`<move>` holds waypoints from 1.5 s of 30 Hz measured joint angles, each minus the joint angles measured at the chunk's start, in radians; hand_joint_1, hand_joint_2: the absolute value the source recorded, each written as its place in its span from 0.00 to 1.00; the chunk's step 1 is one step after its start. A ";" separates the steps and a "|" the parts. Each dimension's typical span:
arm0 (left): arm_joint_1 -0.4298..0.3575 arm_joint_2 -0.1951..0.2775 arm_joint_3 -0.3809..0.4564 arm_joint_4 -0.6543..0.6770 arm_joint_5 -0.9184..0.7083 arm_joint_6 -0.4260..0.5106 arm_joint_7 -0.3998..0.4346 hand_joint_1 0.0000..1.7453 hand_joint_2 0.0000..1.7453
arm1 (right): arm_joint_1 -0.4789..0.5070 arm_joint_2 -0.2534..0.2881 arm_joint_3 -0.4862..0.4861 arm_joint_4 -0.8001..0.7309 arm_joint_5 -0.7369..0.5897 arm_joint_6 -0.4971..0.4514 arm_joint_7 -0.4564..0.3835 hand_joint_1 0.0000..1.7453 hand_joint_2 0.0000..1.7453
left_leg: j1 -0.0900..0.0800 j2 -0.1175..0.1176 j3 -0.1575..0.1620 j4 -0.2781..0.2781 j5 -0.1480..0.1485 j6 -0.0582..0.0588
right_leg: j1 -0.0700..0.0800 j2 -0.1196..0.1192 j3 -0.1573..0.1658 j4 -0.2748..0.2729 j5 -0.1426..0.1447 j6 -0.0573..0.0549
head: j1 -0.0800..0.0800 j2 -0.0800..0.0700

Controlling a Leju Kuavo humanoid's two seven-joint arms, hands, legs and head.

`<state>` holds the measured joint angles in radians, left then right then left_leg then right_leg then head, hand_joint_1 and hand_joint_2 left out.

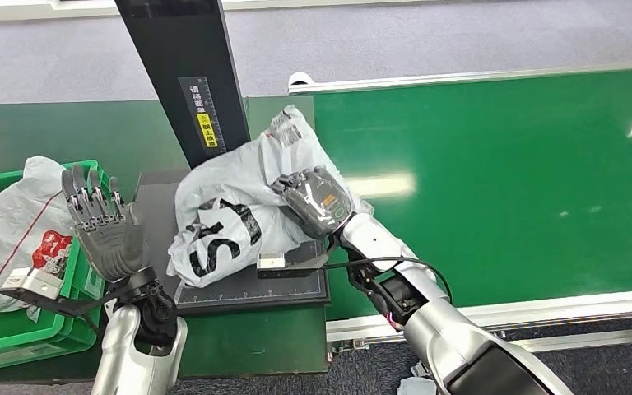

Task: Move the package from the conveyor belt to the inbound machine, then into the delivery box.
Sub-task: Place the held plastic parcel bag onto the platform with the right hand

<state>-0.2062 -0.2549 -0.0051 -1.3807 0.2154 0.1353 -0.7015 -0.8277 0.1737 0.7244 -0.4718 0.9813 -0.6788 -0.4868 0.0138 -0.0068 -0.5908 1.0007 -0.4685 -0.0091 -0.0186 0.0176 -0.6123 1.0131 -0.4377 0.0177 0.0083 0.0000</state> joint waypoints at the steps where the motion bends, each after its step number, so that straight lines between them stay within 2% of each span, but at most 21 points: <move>1: -0.003 -0.001 -0.004 0.002 0.000 -0.002 0.000 0.00 1.00 | -0.001 0.002 -0.020 -0.011 0.017 -0.009 -0.004 1.00 1.00 | 0.000 0.000 0.000 0.000 0.000 0.000 | 0.000 0.000 0.000 0.000 0.000 0.000 | 0.000 0.000; 9: -0.013 -0.005 -0.010 0.011 0.002 -0.008 0.000 0.00 1.00 | 0.015 0.010 -0.142 -0.076 0.078 -0.014 -0.039 1.00 1.00 | 0.000 -0.001 0.000 0.000 0.000 0.000 | 0.000 0.000 -0.001 0.000 0.000 0.000 | 0.000 0.000; 11: -0.014 -0.005 -0.010 0.012 0.002 -0.009 0.000 0.00 1.00 | 0.016 0.018 -0.171 -0.072 0.089 0.012 -0.042 1.00 1.00 | 0.000 -0.001 0.000 0.000 0.000 0.000 | 0.000 0.000 -0.001 0.000 0.000 0.000 | 0.000 0.000; 13: -0.014 -0.005 -0.011 0.012 0.002 -0.009 0.000 0.00 1.00 | 0.000 0.026 -0.183 -0.036 0.116 0.125 0.027 1.00 1.00 | 0.000 0.000 0.000 0.000 0.000 0.000 | 0.000 0.000 0.000 0.000 0.000 0.000 | 0.000 0.000; 16: -0.016 -0.005 -0.011 0.018 -0.001 -0.013 0.000 0.00 1.00 | -0.024 0.033 -0.172 0.035 0.173 0.450 0.215 1.00 1.00 | 0.000 -0.002 0.000 0.000 0.000 0.000 | 0.000 -0.001 0.000 0.000 0.000 0.000 | 0.000 0.000; 18: -0.018 -0.004 -0.011 0.026 -0.007 -0.018 0.000 0.00 1.00 | -0.022 0.033 -0.163 0.071 0.181 0.586 0.267 1.00 1.00 | 0.000 -0.003 0.000 0.000 0.000 0.000 | 0.000 -0.003 0.000 0.000 0.000 0.000 | 0.000 0.000; 19: -0.020 -0.004 -0.011 0.030 -0.010 -0.018 0.000 0.00 1.00 | -0.020 0.032 -0.160 0.085 0.177 0.616 0.271 0.95 1.00 | 0.000 -0.003 0.000 0.000 0.000 0.000 | 0.000 -0.003 0.000 0.000 0.000 0.000 | 0.000 0.000; 22: -0.027 -0.004 -0.018 0.043 -0.015 -0.016 0.000 0.00 1.00 | -0.013 0.031 -0.158 0.115 0.157 0.649 0.257 0.48 1.00 | 0.000 -0.003 0.000 0.000 0.000 0.000 | 0.000 -0.003 0.000 0.000 0.000 0.000 | 0.000 0.000; 23: -0.028 -0.004 -0.021 0.045 -0.015 -0.014 0.000 0.00 1.00 | -0.011 0.030 -0.158 0.121 0.150 0.655 0.249 0.37 1.00 | 0.000 -0.003 0.000 0.000 0.000 0.000 | 0.000 -0.003 0.000 0.000 0.000 0.000 | 0.000 0.000; 30: -0.035 -0.004 -0.035 0.054 -0.016 -0.008 0.000 0.00 1.00 | -0.008 0.030 -0.158 0.139 0.131 0.676 0.230 0.37 1.00 | 0.000 -0.003 0.000 0.000 0.000 0.000 | 0.000 -0.003 0.000 0.000 0.000 0.000 | 0.000 0.000; 34: -0.036 -0.004 -0.035 0.056 -0.016 -0.006 0.000 0.00 1.00 | -0.008 0.030 -0.158 0.143 0.129 0.679 0.226 0.00 1.00 | 0.000 -0.003 0.001 0.000 0.000 0.000 | 0.000 -0.003 0.000 0.000 0.000 0.000 | 0.000 0.000; 39: -0.039 -0.004 -0.035 0.062 -0.011 -0.006 0.000 0.00 1.00 | -0.014 0.026 -0.173 0.145 0.061 0.754 0.137 0.00 1.00 | 0.000 -0.002 0.001 0.000 0.000 0.000 | 0.000 -0.002 0.001 0.000 0.000 0.000 | 0.000 0.000; 45: -0.041 -0.004 -0.036 0.066 -0.010 -0.006 0.000 0.00 1.00 | -0.015 0.024 -0.187 0.145 0.051 0.770 0.122 0.00 1.00 | 0.000 -0.002 0.001 0.000 0.000 0.000 | 0.000 -0.002 0.001 0.000 0.000 0.000 | 0.000 0.000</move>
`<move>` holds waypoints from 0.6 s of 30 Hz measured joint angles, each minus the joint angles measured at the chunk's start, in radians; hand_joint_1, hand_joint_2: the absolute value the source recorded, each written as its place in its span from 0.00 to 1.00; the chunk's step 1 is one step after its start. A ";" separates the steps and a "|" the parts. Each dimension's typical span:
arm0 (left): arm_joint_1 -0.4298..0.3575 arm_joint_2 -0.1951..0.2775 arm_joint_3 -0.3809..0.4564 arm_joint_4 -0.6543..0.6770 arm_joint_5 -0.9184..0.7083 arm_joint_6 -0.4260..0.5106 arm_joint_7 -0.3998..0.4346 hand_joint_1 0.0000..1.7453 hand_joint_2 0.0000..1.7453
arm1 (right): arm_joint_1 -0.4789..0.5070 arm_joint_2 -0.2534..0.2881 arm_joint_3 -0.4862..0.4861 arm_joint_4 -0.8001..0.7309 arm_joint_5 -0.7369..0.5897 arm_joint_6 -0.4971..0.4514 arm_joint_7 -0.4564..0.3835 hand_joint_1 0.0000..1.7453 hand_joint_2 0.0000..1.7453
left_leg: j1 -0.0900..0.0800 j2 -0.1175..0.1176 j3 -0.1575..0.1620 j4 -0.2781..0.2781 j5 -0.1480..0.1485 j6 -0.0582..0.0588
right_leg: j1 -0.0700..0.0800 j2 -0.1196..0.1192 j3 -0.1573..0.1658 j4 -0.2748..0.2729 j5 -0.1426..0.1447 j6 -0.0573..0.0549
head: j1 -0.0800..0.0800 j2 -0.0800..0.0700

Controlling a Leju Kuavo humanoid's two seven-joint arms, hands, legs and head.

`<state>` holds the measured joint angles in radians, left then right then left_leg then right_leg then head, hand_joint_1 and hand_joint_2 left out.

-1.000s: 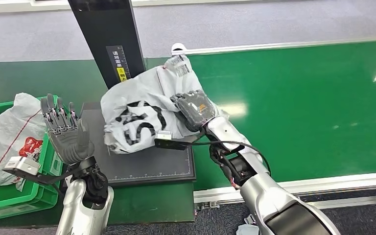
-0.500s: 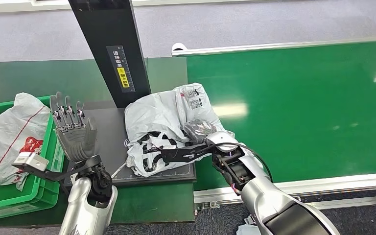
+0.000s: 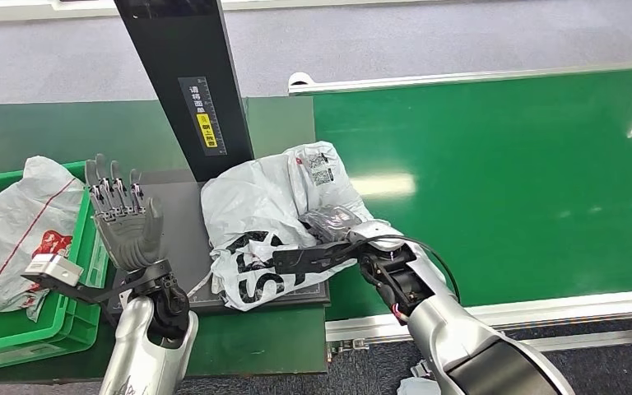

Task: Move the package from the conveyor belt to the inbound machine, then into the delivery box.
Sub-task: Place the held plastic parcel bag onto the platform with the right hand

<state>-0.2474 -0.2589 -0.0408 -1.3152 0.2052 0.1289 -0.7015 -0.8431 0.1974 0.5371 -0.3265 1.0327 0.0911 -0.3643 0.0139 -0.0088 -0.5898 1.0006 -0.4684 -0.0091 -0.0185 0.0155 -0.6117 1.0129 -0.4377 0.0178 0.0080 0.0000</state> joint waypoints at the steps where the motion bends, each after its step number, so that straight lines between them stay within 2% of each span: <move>1: 0.000 0.000 0.000 0.001 0.000 0.000 0.000 0.00 1.00 | 0.000 0.000 -0.001 0.000 0.000 0.000 -0.001 0.00 1.00 | 0.000 0.000 0.000 0.000 0.000 0.000 | 0.000 0.000 0.000 0.000 0.000 0.000 | 0.000 0.000; 5: 0.000 0.002 0.001 0.004 0.000 0.000 0.000 0.00 1.00 | 0.000 -0.002 -0.003 0.000 -0.012 -0.037 -0.046 0.00 1.00 | 0.000 0.000 0.000 0.000 0.000 0.000 | 0.000 0.000 0.000 0.000 0.000 0.000 | 0.000 0.000; 10: 0.006 0.006 0.003 0.003 0.000 0.000 0.000 0.00 1.00 | 0.010 -0.004 -0.008 -0.023 -0.085 -0.195 -0.207 0.00 1.00 | 0.000 -0.001 -0.001 0.000 0.000 0.000 | 0.000 0.000 0.000 0.000 0.000 0.000 | 0.000 0.000; 13: 0.010 0.008 0.007 0.001 0.001 0.003 0.000 0.00 1.00 | 0.046 -0.004 -0.020 -0.119 -0.295 -0.213 -0.308 0.00 1.00 | 0.000 -0.001 -0.001 0.000 0.000 0.000 | 0.000 0.000 0.000 0.000 0.000 0.000 | 0.000 0.000; 16: 0.012 0.011 0.010 0.001 0.007 0.011 0.000 0.00 1.00 | 0.094 -0.010 -0.030 -0.261 -0.511 -0.182 -0.324 0.00 1.00 | 0.000 -0.001 -0.001 0.000 0.000 0.000 | 0.000 0.000 -0.001 0.000 0.000 0.000 | 0.000 0.000; 18: 0.023 0.017 0.014 -0.005 0.009 0.016 0.000 0.00 1.00 | 0.132 -0.027 -0.049 -0.349 -0.597 -0.224 -0.317 0.00 1.00 | 0.000 -0.002 -0.002 0.000 0.000 0.000 | 0.000 -0.001 -0.001 0.000 -0.001 0.000 | 0.000 0.000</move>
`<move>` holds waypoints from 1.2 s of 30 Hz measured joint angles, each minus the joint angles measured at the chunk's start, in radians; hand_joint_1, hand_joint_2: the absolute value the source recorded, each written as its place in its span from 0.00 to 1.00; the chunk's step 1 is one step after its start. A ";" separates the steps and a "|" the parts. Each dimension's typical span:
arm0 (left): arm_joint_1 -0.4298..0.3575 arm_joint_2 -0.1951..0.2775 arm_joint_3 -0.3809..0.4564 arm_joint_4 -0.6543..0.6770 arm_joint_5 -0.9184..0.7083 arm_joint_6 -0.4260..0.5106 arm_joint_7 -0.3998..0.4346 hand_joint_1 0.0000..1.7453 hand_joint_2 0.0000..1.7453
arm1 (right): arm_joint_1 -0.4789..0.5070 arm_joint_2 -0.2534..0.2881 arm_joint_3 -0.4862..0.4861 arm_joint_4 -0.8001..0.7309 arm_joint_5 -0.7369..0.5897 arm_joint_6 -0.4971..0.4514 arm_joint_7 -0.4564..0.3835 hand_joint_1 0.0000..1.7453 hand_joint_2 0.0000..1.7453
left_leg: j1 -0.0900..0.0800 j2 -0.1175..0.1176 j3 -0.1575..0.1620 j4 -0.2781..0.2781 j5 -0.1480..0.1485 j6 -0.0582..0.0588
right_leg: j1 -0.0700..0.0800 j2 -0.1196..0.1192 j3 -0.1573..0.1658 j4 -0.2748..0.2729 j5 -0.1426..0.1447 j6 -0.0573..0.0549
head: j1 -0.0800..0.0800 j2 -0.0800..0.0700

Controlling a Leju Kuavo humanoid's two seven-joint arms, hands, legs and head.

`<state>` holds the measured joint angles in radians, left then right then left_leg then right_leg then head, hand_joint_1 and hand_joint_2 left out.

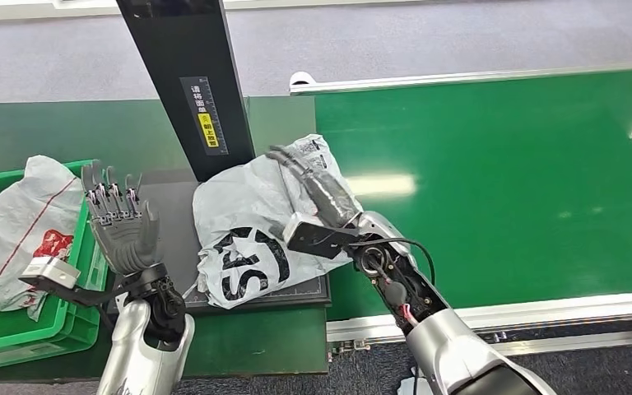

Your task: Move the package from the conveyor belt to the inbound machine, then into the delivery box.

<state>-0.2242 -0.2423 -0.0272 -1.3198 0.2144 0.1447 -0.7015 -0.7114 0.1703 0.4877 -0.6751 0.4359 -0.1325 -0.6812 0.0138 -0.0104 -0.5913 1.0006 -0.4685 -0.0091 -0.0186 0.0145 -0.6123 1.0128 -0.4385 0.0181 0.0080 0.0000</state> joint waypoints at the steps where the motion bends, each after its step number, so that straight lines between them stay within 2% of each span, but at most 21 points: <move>1: 0.010 0.003 0.002 -0.006 0.000 0.001 0.000 0.00 1.00 | 0.019 -0.011 -0.015 -0.037 -0.032 -0.028 0.001 0.00 1.00 | 0.000 0.000 0.000 0.000 0.000 0.000 | 0.000 0.000 0.000 0.000 0.000 0.000 | 0.000 0.000; 7: 0.047 0.014 0.019 -0.033 0.000 -0.008 0.000 0.00 1.00 | 0.101 -0.066 -0.090 -0.195 -0.177 -0.143 -0.017 0.00 1.00 | -0.001 0.000 -0.001 0.000 0.000 0.000 | -0.001 0.000 0.000 0.000 0.000 0.000 | 0.000 0.000; 18: 0.048 0.016 0.022 -0.035 0.000 -0.009 0.000 0.00 1.00 | 0.163 -0.101 -0.126 -0.306 -0.229 -0.260 -0.018 0.00 1.00 | 0.000 0.000 0.000 0.000 0.000 0.000 | 0.000 0.000 0.000 0.000 0.000 0.000 | 0.000 0.000; 22: 0.048 0.017 0.021 -0.035 0.000 -0.010 0.000 0.00 1.00 | 0.177 -0.109 -0.130 -0.332 -0.245 -0.263 -0.018 0.00 1.00 | 0.000 0.000 0.000 0.000 0.000 0.000 | 0.000 0.000 0.000 0.000 0.000 0.000 | 0.000 0.000; 26: 0.047 0.027 0.006 -0.022 -0.023 -0.016 0.001 0.00 1.00 | 0.231 -0.113 -0.167 -0.394 -0.357 -0.239 -0.018 0.00 1.00 | 0.000 -0.001 0.000 0.000 0.000 0.000 | 0.000 -0.001 0.000 0.000 0.000 0.000 | 0.000 0.000; 30: 0.035 0.068 -0.092 0.051 -0.190 -0.046 0.033 0.00 1.00 | 0.350 -0.113 -0.250 -0.486 -0.462 -0.121 -0.018 0.00 1.00 | 0.000 -0.002 -0.001 0.000 0.000 0.000 | 0.000 -0.002 0.000 0.000 -0.001 0.000 | 0.000 0.000; 33: 0.019 0.087 -0.183 0.109 -0.297 -0.099 0.054 0.00 1.00 | 0.421 -0.103 -0.309 -0.524 -0.460 -0.079 -0.012 0.00 1.00 | -0.001 -0.001 -0.002 0.000 -0.001 0.000 | -0.001 -0.002 -0.001 0.000 -0.001 0.001 | 0.000 0.000; 36: 0.007 0.089 -0.243 0.148 -0.355 -0.124 0.073 0.00 1.00 | 0.469 -0.088 -0.361 -0.545 -0.419 -0.075 -0.006 0.00 1.00 | -0.001 -0.001 -0.002 0.000 -0.001 0.000 | -0.001 -0.002 -0.001 -0.001 -0.001 0.001 | 0.000 0.000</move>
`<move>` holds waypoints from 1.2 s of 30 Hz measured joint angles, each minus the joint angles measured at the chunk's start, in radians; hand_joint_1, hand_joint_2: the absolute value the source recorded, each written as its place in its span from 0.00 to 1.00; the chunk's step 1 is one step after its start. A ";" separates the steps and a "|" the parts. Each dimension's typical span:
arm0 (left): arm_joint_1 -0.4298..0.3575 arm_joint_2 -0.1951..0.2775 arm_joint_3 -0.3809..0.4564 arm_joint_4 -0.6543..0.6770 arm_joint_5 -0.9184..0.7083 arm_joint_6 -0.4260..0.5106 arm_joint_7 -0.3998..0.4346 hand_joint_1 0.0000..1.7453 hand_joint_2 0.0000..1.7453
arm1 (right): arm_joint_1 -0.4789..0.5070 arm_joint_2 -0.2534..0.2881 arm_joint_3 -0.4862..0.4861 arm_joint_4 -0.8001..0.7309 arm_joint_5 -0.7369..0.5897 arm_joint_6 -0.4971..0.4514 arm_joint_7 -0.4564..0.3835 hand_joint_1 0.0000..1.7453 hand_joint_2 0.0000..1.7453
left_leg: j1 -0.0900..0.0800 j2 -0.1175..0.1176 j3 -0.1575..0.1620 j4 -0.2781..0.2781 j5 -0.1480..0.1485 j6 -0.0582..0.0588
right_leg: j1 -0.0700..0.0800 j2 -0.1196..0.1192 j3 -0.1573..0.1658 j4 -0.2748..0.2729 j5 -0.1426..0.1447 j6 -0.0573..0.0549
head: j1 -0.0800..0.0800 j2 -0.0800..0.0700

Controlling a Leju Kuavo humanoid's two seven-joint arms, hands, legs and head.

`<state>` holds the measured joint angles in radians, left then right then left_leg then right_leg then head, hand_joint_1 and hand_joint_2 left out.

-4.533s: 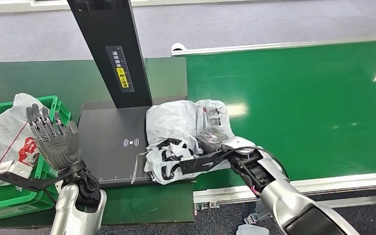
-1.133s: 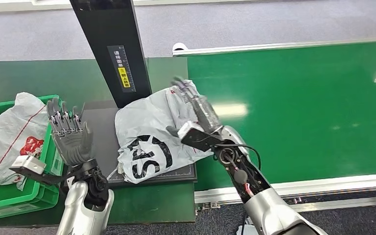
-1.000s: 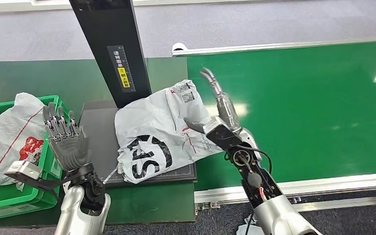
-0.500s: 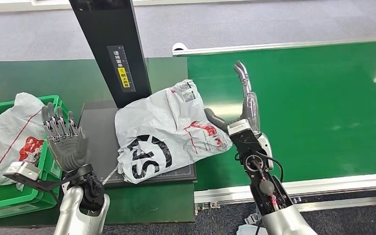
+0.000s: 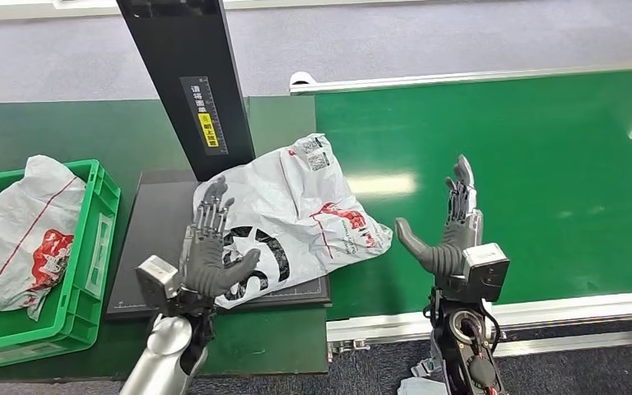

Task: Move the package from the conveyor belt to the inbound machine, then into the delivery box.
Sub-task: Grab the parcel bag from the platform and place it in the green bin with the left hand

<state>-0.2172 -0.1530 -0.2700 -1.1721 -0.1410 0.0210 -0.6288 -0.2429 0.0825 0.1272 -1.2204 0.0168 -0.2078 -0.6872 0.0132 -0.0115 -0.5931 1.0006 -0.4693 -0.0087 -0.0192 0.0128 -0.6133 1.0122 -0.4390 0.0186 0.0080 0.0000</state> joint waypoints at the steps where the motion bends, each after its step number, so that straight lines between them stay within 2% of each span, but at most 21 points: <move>1: -0.002 -0.002 -0.014 0.010 -0.002 -0.016 0.005 0.00 1.00 | 0.015 0.006 -0.015 -0.007 0.012 0.003 0.000 0.00 1.00 | 0.000 0.000 0.000 0.000 0.000 0.000 | 0.000 0.000 0.000 0.000 0.000 0.000 | 0.000 0.000; 4: -0.003 -0.009 -0.036 0.033 0.022 -0.071 0.010 0.00 1.00 | 0.050 0.021 -0.048 -0.024 0.032 0.012 0.000 0.00 1.00 | 0.000 0.000 0.000 0.000 0.000 0.000 | 0.000 0.000 0.000 0.000 0.000 0.000 | 0.000 0.000; 7: -0.003 -0.014 -0.048 0.048 0.032 -0.087 0.010 0.00 1.00 | 0.068 0.032 -0.069 -0.036 0.037 0.015 0.000 0.00 1.00 | 0.000 0.000 0.000 0.000 0.000 0.000 | 0.000 0.000 0.000 0.000 0.000 0.000 | 0.000 0.000; 23: -0.006 -0.017 -0.062 0.069 0.032 -0.089 0.010 0.00 1.00 | 0.081 0.047 -0.099 -0.049 0.038 0.022 0.003 0.00 1.00 | 0.000 0.000 0.000 0.000 0.000 0.000 | 0.000 0.000 0.000 0.000 0.000 0.000 | 0.000 0.000; 26: -0.009 -0.019 -0.063 0.072 -0.003 -0.057 0.010 0.00 1.00 | 0.085 0.050 -0.105 -0.049 0.045 0.035 0.007 0.00 1.00 | 0.000 0.000 0.000 0.000 0.000 0.000 | 0.000 0.000 0.000 0.000 0.000 0.000 | 0.000 0.000; 29: -0.024 -0.018 -0.080 0.086 -0.167 0.084 0.038 0.00 1.00 | 0.095 0.055 -0.115 -0.055 0.061 0.048 0.010 0.00 1.00 | 0.000 0.000 0.000 0.000 0.000 0.000 | 0.000 0.000 0.000 0.000 0.000 0.000 | 0.000 0.000; 31: -0.050 -0.013 -0.113 0.114 -0.394 0.235 0.116 0.00 1.00 | 0.103 0.058 -0.121 -0.063 0.076 0.060 0.020 0.00 1.00 | 0.000 0.000 0.000 0.000 0.000 0.000 | 0.000 0.000 0.000 0.000 0.000 0.000 | 0.000 0.000; 33: -0.081 -0.006 -0.154 0.161 -0.617 0.335 0.221 0.00 1.00 | 0.111 0.062 -0.130 -0.072 0.093 0.076 0.033 0.00 1.00 | 0.000 0.000 0.000 0.000 0.000 0.000 | 0.000 0.000 0.000 0.000 0.000 0.000 | 0.000 0.000; 34: -0.095 -0.003 -0.174 0.190 -0.705 0.344 0.276 0.00 1.00 | 0.117 0.065 -0.136 -0.078 0.104 0.083 0.037 0.00 1.00 | 0.000 0.000 0.000 0.000 0.000 0.000 | 0.000 0.000 0.000 0.000 0.000 0.000 | 0.000 0.000; 36: -0.118 -0.001 -0.197 0.249 -0.823 0.302 0.385 0.00 1.00 | 0.134 0.074 -0.155 -0.093 0.126 0.096 0.039 0.00 1.00 | 0.000 0.000 0.000 0.000 0.000 0.000 | 0.000 0.000 0.000 0.000 0.000 0.000 | 0.000 0.000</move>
<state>-0.3357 -0.1537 -0.4669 -0.9228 -0.9638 0.3230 -0.2439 -0.1088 0.1560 -0.0273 -1.3130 0.1427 -0.1117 -0.6481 0.0133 -0.0114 -0.5927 1.0005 -0.4692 -0.0087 -0.0191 0.0128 -0.6131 1.0123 -0.4390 0.0186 0.0080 0.0000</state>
